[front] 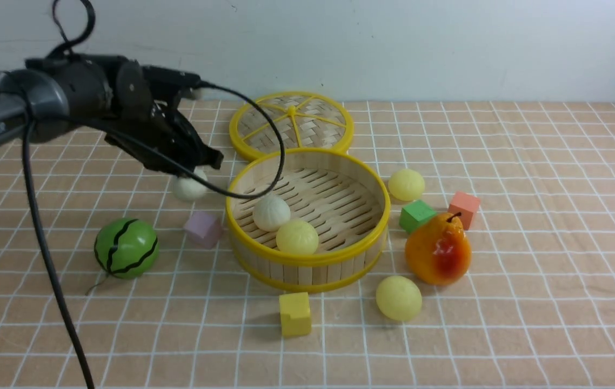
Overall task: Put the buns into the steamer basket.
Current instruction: Use the left arm to put the steamed stuffed bun into the steamer
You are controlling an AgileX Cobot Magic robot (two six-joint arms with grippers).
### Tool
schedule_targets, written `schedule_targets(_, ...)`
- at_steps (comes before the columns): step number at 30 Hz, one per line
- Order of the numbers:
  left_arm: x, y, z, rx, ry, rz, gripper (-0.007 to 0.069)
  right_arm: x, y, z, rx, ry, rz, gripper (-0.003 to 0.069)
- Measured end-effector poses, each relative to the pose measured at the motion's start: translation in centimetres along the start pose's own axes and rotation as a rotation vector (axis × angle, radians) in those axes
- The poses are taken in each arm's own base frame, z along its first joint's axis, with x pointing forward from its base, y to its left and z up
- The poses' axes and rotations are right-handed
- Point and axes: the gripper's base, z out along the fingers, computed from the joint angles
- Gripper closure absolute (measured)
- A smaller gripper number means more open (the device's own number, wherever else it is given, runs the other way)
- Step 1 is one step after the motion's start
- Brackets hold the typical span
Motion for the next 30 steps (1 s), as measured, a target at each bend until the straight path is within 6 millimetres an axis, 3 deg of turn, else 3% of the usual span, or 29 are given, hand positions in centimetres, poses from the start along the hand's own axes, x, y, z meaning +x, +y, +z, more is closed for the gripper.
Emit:
schedule_targets(1, -0.8, -0.3, -1.8, 0.004, -0.037, 0.002, 0.0638, 0.0, 0.0, 0.0, 0.0, 0.0, 0.0, 0.0418)
schedule_targets(2, -0.9, -0.4, -2.0, 0.007, -0.043, 0.002, 0.0638, 0.0, 0.0, 0.0, 0.0, 0.0, 0.0, 0.0418)
schedule_targets(3, -1.8, -1.3, -4.1, 0.021, -0.09, 0.016, 0.0638, 0.0, 0.0, 0.0, 0.0, 0.0, 0.0, 0.0418)
schedule_targets(7, -2.5, -4.6, -5.7, 0.081, -0.133, 0.09, 0.0638, 0.0, 0.0, 0.0, 0.0, 0.0, 0.0, 0.0418)
schedule_targets(11, -1.9, -6.5, -3.8, 0.116, -0.097, 0.122, 0.0638, 0.0, 0.0, 0.0, 0.0, 0.0, 0.0, 0.0418)
schedule_targets(17, -0.8, -7.0, 0.3, 0.13, -0.088, 0.11, 0.0638, 0.0, 0.0, 0.0, 0.0, 0.0, 0.0, 0.0418)
schedule_targets(30, -0.8, -7.8, 2.8, 0.197, -0.176, 0.087, 0.0638, 0.0, 0.0, 0.0, 0.0, 0.0, 0.0, 0.0418)
